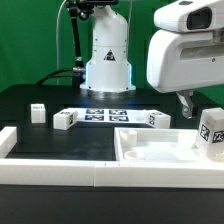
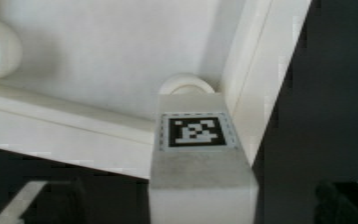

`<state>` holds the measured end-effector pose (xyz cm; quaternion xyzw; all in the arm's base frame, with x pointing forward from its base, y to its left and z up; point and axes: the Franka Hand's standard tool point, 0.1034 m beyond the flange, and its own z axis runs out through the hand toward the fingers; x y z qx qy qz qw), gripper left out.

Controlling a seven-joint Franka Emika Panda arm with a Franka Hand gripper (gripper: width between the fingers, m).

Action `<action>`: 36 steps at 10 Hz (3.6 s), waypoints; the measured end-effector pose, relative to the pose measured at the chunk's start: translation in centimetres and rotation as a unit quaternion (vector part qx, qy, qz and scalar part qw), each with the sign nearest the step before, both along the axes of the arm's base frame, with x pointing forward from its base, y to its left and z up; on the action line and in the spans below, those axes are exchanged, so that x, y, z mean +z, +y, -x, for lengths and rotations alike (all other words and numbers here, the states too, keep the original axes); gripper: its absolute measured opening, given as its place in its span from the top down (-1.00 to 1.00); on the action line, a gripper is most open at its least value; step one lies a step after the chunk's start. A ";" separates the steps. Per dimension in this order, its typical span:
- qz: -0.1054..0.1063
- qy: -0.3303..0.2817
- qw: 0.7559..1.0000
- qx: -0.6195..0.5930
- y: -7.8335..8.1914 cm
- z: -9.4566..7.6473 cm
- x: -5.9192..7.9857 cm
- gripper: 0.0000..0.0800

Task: Assemble one leg

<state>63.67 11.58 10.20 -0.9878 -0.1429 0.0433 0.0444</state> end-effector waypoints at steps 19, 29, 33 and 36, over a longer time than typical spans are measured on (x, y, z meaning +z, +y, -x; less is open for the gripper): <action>0.026 -0.002 0.944 -0.330 0.1 0.5 -0.7 0.27; 0.035 0.011 0.847 -0.530 0.1 0.7 -0.7 -0.32; 0.021 -0.009 0.948 -0.319 -0.4 0.6 -0.7 -0.62; 0.013 -0.022 0.983 -0.182 -0.4 0.5 -0.7 -0.62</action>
Offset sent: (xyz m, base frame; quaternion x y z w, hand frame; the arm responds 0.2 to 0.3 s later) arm -0.0013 0.0042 -0.0086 -0.0024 0.0160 0.0137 0.9998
